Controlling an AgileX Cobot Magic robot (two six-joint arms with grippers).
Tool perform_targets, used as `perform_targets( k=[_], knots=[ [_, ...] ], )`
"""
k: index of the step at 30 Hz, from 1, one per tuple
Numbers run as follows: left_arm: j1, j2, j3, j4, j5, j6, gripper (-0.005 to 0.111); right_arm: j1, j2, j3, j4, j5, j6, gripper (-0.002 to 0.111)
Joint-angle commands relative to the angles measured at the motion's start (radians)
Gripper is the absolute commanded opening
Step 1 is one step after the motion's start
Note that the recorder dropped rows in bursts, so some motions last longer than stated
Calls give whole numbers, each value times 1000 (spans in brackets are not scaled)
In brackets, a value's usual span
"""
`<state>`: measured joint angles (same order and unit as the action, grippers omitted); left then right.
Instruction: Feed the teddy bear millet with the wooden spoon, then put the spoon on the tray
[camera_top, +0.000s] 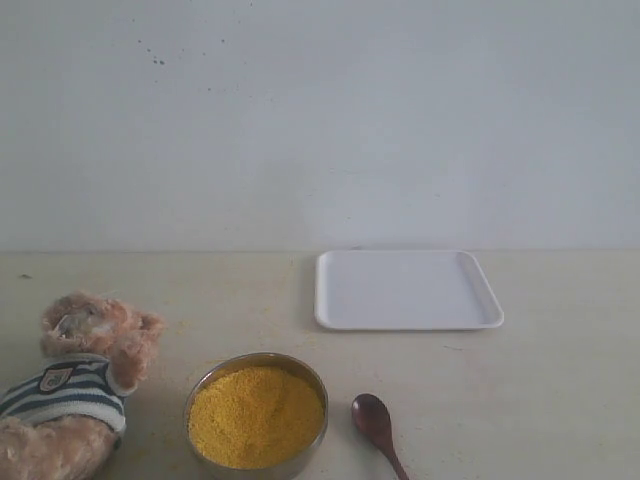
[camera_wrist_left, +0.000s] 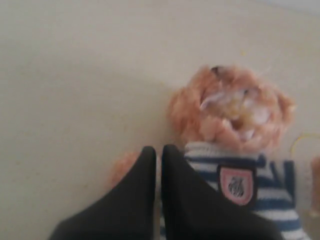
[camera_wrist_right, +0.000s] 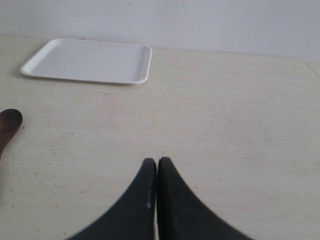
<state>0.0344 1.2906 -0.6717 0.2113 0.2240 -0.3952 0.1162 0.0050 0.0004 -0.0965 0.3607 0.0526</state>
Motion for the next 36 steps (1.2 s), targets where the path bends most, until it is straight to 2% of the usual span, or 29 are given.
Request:
perform_targets(
  k=[1, 3, 4, 5, 6, 8, 11, 12, 13, 14, 16, 18, 21, 22, 30, 36],
  knots=[
    [1, 58, -87, -105, 247, 248, 4, -6, -5, 0, -3, -5, -7, 0],
    [24, 122, -176, -287, 375, 477, 4, -6, -5, 0, -3, -5, -7, 0],
    [73, 187, -265, -523, 508, 656, 4, -6, -5, 0, -3, -5, -7, 0],
    [102, 222, -311, -650, 579, 729, 4, -6, -5, 0, -3, -5, -7, 0],
    [153, 275, -384, -839, 697, 801, 4, -6, -5, 0, -3, -5, -7, 0],
    [231, 318, -439, -909, 778, 826, 4, -6, -5, 0, -3, -5, -7, 0],
    [348, 321, -413, -847, 750, 862, 4, -6, -5, 0, -3, -5, -7, 0],
    [395, 323, -393, -869, 736, 872, 4, -6, -5, 0, -3, -5, -7, 0],
    [408, 325, -375, -904, 736, 930, 4, -6, -5, 0, -3, -5, -7, 0],
    [409, 328, -363, -956, 732, 961, 4, -6, -5, 0, -3, -5, -7, 0],
    [399, 339, -326, -1073, 741, 1104, 14, -6, -5, 0, -3, -5, -7, 0],
    [380, 349, -278, -1112, 722, 1215, 41, -6, -5, 0, -3, -5, -7, 0],
    [375, 370, -204, -1112, 547, 1247, 104, -6, -5, 0, -3, -5, -7, 0],
    [375, 374, -194, -1114, 520, 1237, 109, -6, -5, 0, -3, -5, -7, 0],
    [375, 456, -177, -1180, 546, 1236, 108, -6, -5, 0, -3, -5, -7, 0],
    [375, 553, -177, -1379, 598, 1411, 108, -6, -5, 0, -3, -5, -7, 0]
  ],
)
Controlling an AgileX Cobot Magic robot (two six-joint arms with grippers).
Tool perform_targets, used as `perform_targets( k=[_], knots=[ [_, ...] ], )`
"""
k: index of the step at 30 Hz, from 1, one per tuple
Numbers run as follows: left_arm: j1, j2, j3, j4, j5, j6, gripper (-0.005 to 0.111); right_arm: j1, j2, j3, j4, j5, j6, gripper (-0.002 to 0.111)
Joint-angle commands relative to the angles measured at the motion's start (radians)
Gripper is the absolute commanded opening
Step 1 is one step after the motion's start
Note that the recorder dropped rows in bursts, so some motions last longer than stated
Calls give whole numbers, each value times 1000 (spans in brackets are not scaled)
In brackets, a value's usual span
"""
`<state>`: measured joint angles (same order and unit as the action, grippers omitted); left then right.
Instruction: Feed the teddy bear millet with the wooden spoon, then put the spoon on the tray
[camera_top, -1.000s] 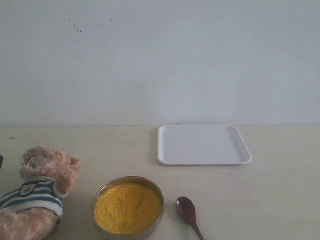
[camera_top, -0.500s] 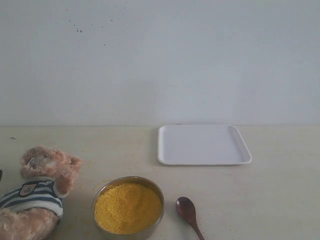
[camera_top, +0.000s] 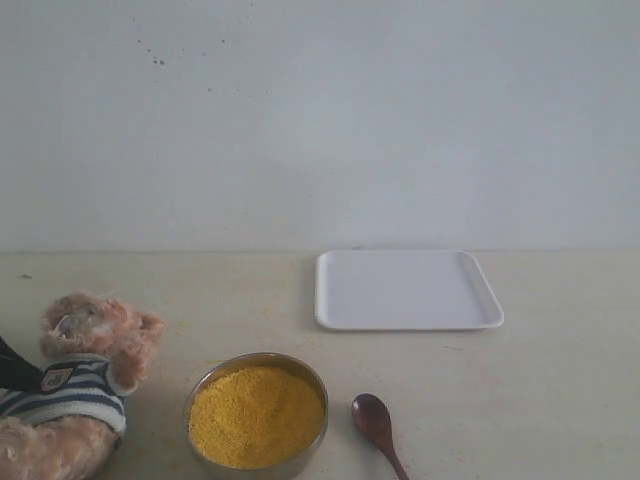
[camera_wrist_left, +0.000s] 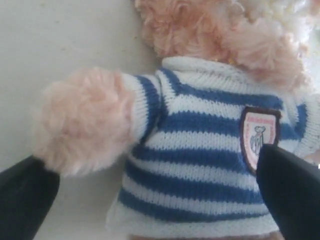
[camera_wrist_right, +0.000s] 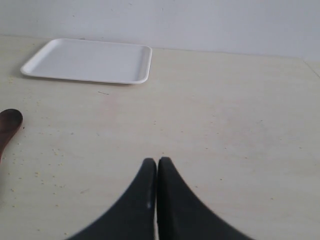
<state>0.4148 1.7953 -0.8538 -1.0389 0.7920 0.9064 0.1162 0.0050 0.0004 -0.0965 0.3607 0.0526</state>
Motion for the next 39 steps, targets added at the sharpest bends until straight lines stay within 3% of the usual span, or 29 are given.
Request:
perform_targets(
  k=[1, 7, 14, 18, 20, 21, 22, 24, 25, 30, 35, 39],
  knots=[
    [-5, 66, 5, -164, 41, 146, 108, -6, -5, 0, -3, -5, -7, 0],
    [-13, 173, 5, -411, 176, 362, 108, -6, -5, 0, -3, -5, -7, 0],
    [-129, 273, 1, -446, 192, 528, 108, -6, -5, 0, -3, -5, -7, 0],
    [-183, 276, -36, -445, 193, 528, 106, -6, -5, 0, -3, -5, -7, 0],
    [-189, 276, -56, -430, 195, 497, 94, -6, -5, 0, -3, -5, -7, 0],
    [-189, 276, -65, -419, 198, 480, 80, -6, -5, 0, -3, -5, -7, 0],
    [-189, 276, -74, -405, 203, 478, 65, -6, -5, 0, -3, -5, -7, 0],
    [-187, 276, -96, -338, 228, 478, 18, -6, -5, 0, -3, -5, -7, 0],
    [-187, 276, -106, -311, 235, 483, 6, -6, -5, 0, -3, -5, -7, 0],
    [-177, 274, -144, -244, 268, 372, 4, -6, -5, 0, -3, -5, -7, 0],
    [-131, 221, -139, -251, 288, 368, 4, -6, -5, 0, -3, -5, -7, 0],
    [-87, 115, -74, -375, 278, 368, 4, -6, -5, 0, -3, 2, -7, 0]
  ],
)
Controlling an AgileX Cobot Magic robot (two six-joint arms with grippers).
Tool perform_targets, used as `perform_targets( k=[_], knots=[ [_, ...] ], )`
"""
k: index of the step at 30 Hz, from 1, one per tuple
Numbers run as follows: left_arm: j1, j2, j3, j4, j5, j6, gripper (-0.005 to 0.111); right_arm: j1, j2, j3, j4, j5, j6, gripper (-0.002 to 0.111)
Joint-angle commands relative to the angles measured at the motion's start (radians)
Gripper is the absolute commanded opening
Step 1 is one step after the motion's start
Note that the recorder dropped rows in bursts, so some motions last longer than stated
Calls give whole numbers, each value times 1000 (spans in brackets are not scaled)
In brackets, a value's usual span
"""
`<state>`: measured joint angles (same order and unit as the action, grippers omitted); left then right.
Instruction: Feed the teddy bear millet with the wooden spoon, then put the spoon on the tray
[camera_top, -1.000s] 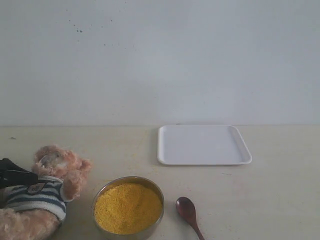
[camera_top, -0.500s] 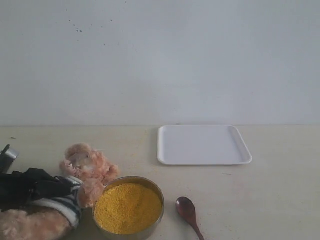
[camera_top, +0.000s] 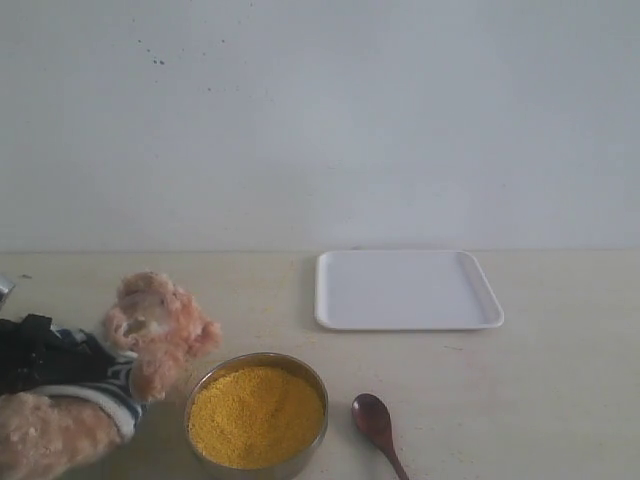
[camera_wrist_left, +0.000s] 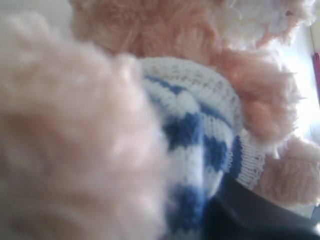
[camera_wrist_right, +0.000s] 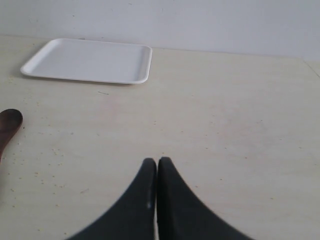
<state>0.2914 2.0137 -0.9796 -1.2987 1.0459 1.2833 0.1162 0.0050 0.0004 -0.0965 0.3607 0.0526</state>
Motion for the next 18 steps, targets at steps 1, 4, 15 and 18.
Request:
perform_targets(
  k=[1, 4, 15, 18],
  knots=[
    [42, -135, 83, -160, 24, -9, 4, -6, -5, 0, -3, 2, -7, 0],
    [47, -229, 194, -287, -7, 47, 4, -6, -5, 0, -3, -1, -7, 0],
    [50, -466, 443, -446, -138, 57, 4, -6, -5, 0, -3, -1, -7, 0],
    [47, -468, 443, -446, -4, 57, 4, -6, -5, 0, -3, -1, -7, 0]
  ],
)
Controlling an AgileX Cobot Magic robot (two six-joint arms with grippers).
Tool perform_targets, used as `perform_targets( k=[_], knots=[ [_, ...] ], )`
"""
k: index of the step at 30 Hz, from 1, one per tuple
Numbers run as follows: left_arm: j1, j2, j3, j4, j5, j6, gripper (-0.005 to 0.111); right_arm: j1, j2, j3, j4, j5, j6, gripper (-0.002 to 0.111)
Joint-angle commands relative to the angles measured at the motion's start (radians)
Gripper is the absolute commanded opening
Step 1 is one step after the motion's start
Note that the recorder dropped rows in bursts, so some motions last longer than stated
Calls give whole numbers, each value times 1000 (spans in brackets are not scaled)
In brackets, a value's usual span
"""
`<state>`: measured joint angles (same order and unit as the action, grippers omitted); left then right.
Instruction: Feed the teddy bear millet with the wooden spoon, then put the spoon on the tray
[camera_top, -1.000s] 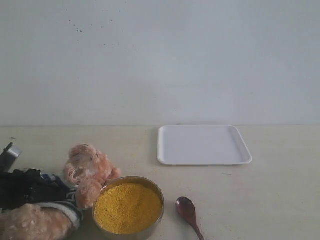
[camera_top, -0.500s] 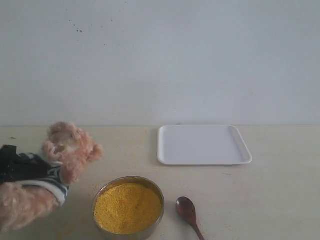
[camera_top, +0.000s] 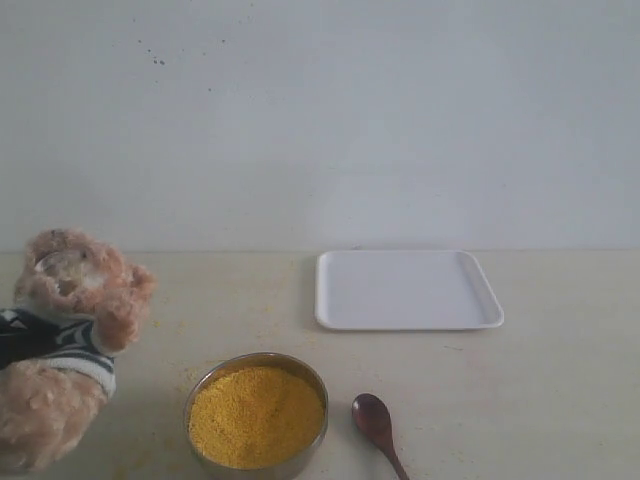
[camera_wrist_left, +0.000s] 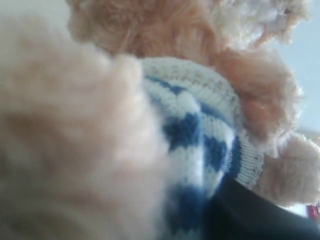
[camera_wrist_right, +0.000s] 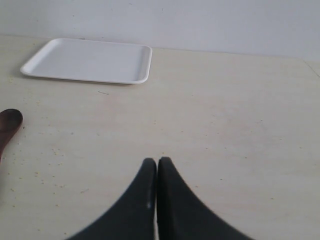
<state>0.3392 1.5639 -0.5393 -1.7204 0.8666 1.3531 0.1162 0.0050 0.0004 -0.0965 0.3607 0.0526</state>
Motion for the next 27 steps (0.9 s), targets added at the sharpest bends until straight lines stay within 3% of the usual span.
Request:
perform_targets(
  k=[1, 14, 19, 27],
  knots=[
    [0, -18, 3, -24, 199, -9, 4, -6, -5, 0, -3, -1, -7, 0],
    [0, -18, 3, -24, 223, 96, 4, -6, -5, 0, -157, 3, -197, 0],
    [0, -18, 3, -24, 223, 96, 4, -6, -5, 0, -280, -31, -197, 0],
    [0, -18, 3, -24, 192, 96, 4, -6, -5, 0, -273, -188, -135, 0]
  ],
)
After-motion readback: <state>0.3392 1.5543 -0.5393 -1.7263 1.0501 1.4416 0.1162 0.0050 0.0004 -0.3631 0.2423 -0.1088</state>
